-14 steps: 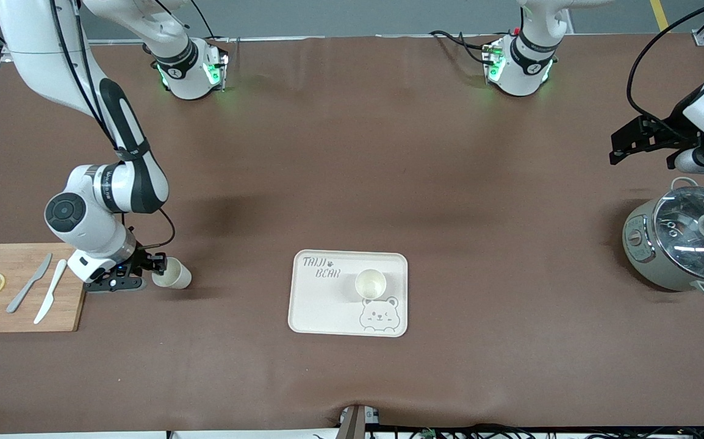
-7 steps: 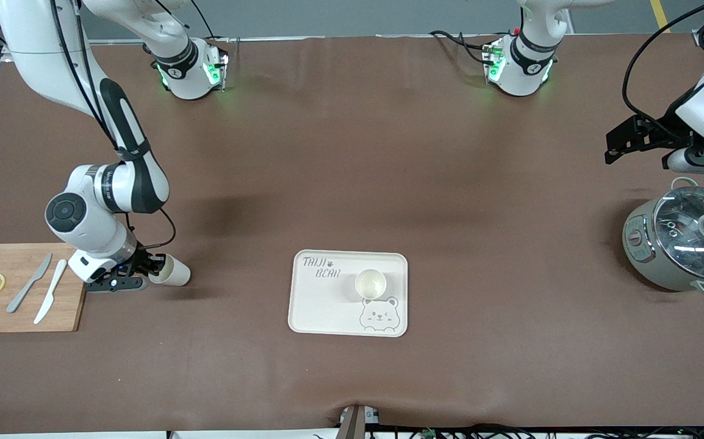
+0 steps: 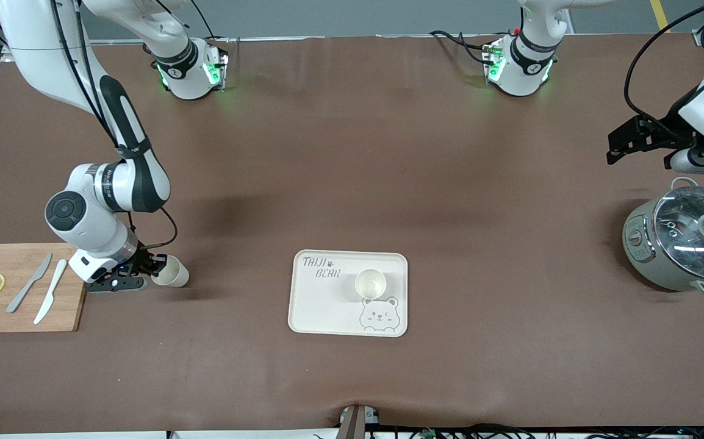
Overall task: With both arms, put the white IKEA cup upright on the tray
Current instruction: 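Close the right gripper on the white cup and lift it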
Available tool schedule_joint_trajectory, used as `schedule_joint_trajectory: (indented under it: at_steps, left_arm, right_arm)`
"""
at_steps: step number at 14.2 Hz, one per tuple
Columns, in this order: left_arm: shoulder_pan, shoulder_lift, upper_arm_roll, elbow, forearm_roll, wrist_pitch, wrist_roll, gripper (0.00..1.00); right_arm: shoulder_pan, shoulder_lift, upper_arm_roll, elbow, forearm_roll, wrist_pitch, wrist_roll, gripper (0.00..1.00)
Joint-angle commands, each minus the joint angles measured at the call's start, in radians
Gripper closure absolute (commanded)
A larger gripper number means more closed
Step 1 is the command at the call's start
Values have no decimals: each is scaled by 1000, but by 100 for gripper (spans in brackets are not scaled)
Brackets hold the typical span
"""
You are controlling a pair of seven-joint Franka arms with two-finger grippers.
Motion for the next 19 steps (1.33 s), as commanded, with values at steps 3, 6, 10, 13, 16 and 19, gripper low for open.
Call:
schedule_joint_trajectory:
  at_steps: [3,6,10,13,16,19]
  left_arm:
    - [-8,-25,11,-23,19,8,1,0]
    - [-8,-25,11,-23,19,7,0,0]
    - [-8,-25,9,-23,19,8,0,0]
    - [-8,-25,9,-23,19,8,0,0]
    - [-8,-25,9,-23,19,8,1,0]
    - [-7,-25,8,-23,19,8,1,0]
  right_arm:
    - [3,-4,-4,-7,5,-7,7,100]
    - [3,-27,-2,-6,5,-35,6,100]
    - [1,-88,-2,23,5,-176,4,100]
    - [1,-143,-2,45,19,-290,4,100]
    - [9,-159,-1,76,40,-355,7,100]
    - [72,-157,-2,100,88,-364,91,100]
